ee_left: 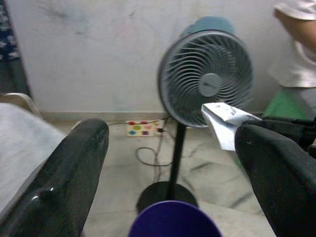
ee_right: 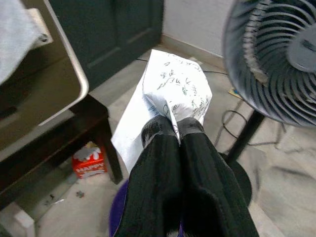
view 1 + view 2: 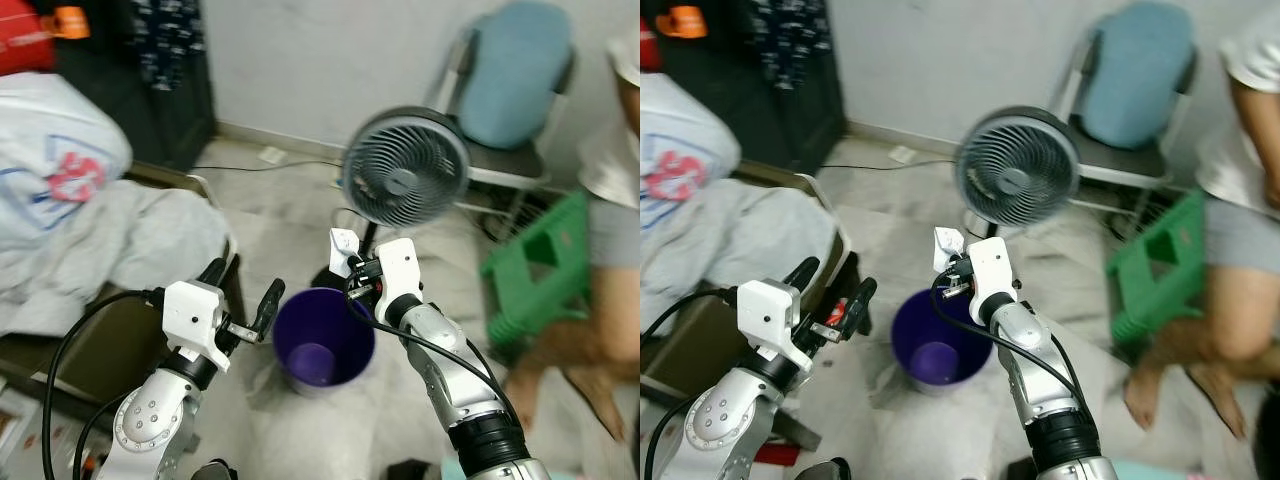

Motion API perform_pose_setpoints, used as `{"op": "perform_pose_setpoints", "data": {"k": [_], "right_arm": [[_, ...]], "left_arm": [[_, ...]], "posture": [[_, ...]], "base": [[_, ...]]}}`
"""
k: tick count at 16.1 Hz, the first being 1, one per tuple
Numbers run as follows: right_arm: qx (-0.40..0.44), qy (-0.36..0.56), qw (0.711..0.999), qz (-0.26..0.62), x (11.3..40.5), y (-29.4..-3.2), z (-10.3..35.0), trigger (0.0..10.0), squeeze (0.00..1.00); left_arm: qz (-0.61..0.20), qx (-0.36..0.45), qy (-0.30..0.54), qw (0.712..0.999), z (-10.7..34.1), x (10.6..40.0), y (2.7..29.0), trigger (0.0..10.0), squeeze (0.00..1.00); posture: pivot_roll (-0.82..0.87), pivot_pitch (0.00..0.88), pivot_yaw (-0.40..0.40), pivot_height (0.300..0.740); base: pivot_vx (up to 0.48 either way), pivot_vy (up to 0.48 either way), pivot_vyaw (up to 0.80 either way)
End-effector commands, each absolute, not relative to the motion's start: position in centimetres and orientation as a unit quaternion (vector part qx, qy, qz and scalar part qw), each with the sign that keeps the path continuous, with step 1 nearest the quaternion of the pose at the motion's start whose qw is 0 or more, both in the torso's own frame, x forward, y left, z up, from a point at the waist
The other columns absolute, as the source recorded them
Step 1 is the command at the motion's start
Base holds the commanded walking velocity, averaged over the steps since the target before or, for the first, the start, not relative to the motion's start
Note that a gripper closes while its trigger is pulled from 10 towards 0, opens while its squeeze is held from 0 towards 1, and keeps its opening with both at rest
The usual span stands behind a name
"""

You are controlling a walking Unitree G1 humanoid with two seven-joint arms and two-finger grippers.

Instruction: Clean up the room

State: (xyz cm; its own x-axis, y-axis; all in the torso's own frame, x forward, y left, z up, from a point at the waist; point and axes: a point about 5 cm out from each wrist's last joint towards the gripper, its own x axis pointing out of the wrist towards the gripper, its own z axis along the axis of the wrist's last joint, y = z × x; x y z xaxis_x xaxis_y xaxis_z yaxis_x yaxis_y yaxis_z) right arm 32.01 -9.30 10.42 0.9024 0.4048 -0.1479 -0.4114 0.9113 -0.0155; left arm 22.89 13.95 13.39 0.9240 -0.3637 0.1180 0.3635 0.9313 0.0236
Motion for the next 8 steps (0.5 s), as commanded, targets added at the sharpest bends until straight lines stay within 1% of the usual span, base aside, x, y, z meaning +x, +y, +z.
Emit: {"op": "perform_pose_setpoints", "data": {"k": [1, 3, 4, 5, 7, 8], "right_arm": [[-0.025, 0.079, 0.976, 0.200, 32.1, -9.8, 10.2, 10.0, 0.00], [-0.029, 0.079, 0.976, 0.199, 32.1, -9.8, 10.2, 10.0, 0.00], [-0.036, 0.078, 0.978, 0.190, 32.1, -10.2, 10.3, 10.0, 0.00], [-0.044, 0.076, 0.981, 0.173, 31.9, -11.1, 10.3, 10.0, 0.00], [-0.050, 0.071, 0.987, 0.137, 30.8, -14.0, 10.4, 10.0, 0.00], [-0.054, 0.068, 0.988, 0.131, 30.4, -14.6, 10.4, 10.0, 0.00]], "left_arm": [[-0.193, 0.000, -0.060, 0.979, 13.5, 22.8, 13.8, 10.0, 0.00], [-0.193, -0.002, -0.060, 0.979, 13.5, 22.8, 13.7, 10.0, 0.00], [-0.190, -0.002, -0.061, 0.980, 13.4, 22.8, 13.7, 10.0, 0.00], [-0.183, -0.001, -0.061, 0.981, 13.4, 22.9, 13.9, 10.0, 0.00], [-0.158, 0.002, -0.058, 0.986, 13.3, 22.9, 14.8, 10.0, 0.00], [-0.153, 0.002, -0.056, 0.987, 13.2, 22.9, 15.0, 10.0, 0.00]], "posture": [[0.02, 0.147, -0.128, 0.740], [0.02, 0.142, -0.126, 0.740], [0.03, 0.141, -0.129, 0.740], [0.03, 0.141, -0.129, 0.740], [0.03, 0.141, -0.131, 0.740], [0.02, 0.143, -0.129, 0.740]], "base": [[0.000, 0.000, 0.00], [0.000, 0.000, 0.00], [0.000, 0.000, 0.00], [0.000, 0.000, 0.00], [0.000, 0.000, 0.00], [0.000, 0.000, 0.00]]}}
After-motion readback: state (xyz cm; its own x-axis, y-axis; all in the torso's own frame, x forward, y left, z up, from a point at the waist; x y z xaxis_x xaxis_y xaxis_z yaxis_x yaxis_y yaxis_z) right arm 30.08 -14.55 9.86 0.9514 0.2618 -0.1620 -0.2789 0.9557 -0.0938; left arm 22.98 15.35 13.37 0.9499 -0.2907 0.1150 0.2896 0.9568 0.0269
